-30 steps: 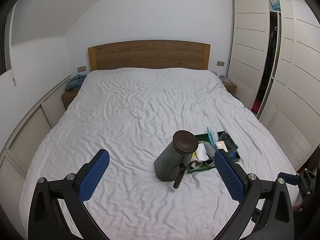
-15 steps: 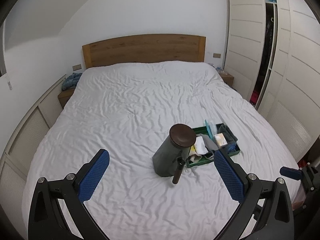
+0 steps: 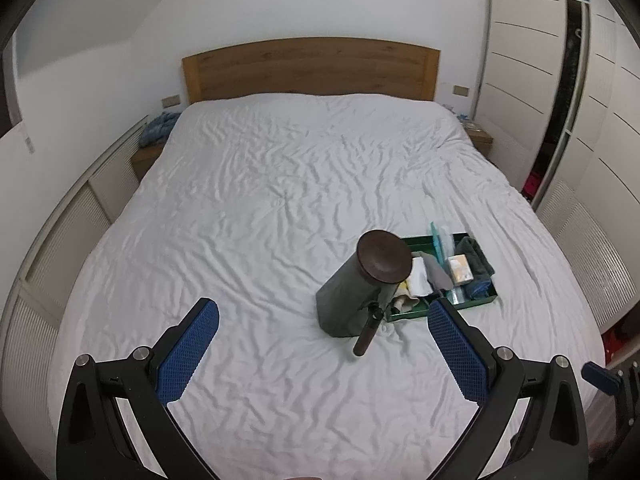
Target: Organize soft objects
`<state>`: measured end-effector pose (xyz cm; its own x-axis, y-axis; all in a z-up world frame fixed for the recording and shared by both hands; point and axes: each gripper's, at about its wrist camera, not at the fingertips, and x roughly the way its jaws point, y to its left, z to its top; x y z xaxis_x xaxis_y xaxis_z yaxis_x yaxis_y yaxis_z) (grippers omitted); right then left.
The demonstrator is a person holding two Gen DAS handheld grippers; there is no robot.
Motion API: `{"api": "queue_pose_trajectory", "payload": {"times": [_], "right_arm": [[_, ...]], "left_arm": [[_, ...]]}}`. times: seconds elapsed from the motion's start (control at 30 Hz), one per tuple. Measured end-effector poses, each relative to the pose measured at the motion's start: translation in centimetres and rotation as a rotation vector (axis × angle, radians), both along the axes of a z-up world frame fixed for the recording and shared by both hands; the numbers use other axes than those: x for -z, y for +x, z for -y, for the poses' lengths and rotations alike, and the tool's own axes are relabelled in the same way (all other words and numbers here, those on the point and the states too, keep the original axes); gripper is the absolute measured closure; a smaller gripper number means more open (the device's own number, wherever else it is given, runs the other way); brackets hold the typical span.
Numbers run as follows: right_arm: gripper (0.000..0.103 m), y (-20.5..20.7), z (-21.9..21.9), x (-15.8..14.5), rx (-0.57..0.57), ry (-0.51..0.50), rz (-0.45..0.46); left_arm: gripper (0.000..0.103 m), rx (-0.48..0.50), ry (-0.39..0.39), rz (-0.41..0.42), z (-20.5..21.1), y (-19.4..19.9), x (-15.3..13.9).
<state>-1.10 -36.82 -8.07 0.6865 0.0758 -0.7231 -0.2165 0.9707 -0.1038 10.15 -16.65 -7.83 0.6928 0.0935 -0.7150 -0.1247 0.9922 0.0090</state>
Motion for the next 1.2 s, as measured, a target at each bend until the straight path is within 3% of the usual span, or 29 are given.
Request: {"api": "queue_pose_trajectory", "payload": {"times": [0.37,0.57,0.73,1.0,1.2], "right_arm": [[0.000,-0.4,0.0,0.0,0.000,0.005,0.001],[0.000,-0.4,0.0,0.1,0.000,0.006,0.001],[0.000,-0.5,0.0,0.1,-0.002,0.005,0.002],[0.000,-1.1,0.1,-0.5,0.008,0.015,0.009],[0.000,-1.7,0.7,-1.5,0.030,-0.012,0.015]], "left_arm": [[0.001,-0.157,-0.058,-0.083,-2.6,0.8,1.0],[0.001,-0.175,-0.064,-0.096,-3.0,0.6,1.3],[0.001,-0.117,-0.004,-0.075,-2.2,0.1,0.7],[0.001,0.077,0.095,-0.057,0.9,-0.6,-0.7],[0.001,0.188,0.127,-0.118,2.4,-1.9,0.3]]}}
